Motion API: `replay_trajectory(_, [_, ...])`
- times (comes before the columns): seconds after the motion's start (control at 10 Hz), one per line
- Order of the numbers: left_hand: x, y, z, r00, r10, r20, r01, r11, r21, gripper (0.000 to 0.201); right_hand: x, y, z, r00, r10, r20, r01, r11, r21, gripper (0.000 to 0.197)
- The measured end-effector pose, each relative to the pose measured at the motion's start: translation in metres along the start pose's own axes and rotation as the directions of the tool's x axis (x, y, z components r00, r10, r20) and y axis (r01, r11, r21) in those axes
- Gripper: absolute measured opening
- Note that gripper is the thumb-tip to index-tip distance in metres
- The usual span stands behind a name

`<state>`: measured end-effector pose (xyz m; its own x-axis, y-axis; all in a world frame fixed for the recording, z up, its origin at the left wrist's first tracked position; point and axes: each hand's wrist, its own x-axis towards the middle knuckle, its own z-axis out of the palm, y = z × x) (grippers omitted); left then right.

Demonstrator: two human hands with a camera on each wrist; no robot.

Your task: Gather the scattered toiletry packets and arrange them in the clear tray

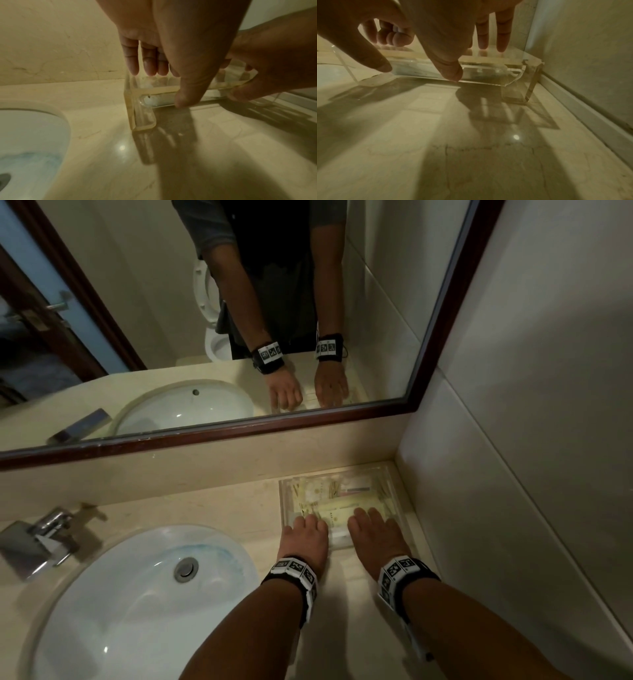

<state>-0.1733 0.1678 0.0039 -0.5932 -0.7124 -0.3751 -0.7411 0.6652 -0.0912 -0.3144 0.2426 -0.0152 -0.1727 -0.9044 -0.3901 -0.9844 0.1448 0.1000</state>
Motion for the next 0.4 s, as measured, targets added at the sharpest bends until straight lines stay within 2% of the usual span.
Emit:
replay_trajectory(0.1, [-0.002,-0.005,-0.006,1.0,0.003,0.027,-0.001,0.999,-0.045,0.052,0.0,0.002,-0.006,0.999,0.01,-0.049,-0.009,1.0,0.022,0.05])
replay_trajectory(0.2, [-0.01,-0.01,-0.012,0.998,0.019,0.064,-0.012,0.994,-0.108,0.064,-0.002,0.005,-0.01,0.999,-0.01,-0.052,0.014,0.998,0.065,0.059])
replay_trajectory(0.3, [-0.02,-0.018,-0.018,0.998,0.012,0.059,-0.003,0.989,-0.149,0.065,-0.005,0.01,-0.008,1.0,-0.01,-0.028,0.014,0.991,0.132,0.076])
replay_trajectory(0.4, [-0.038,-0.029,-0.025,0.999,-0.028,0.017,0.031,0.979,-0.201,0.057,-0.014,0.01,-0.009,1.0,0.011,0.022,-0.014,0.984,0.178,0.087])
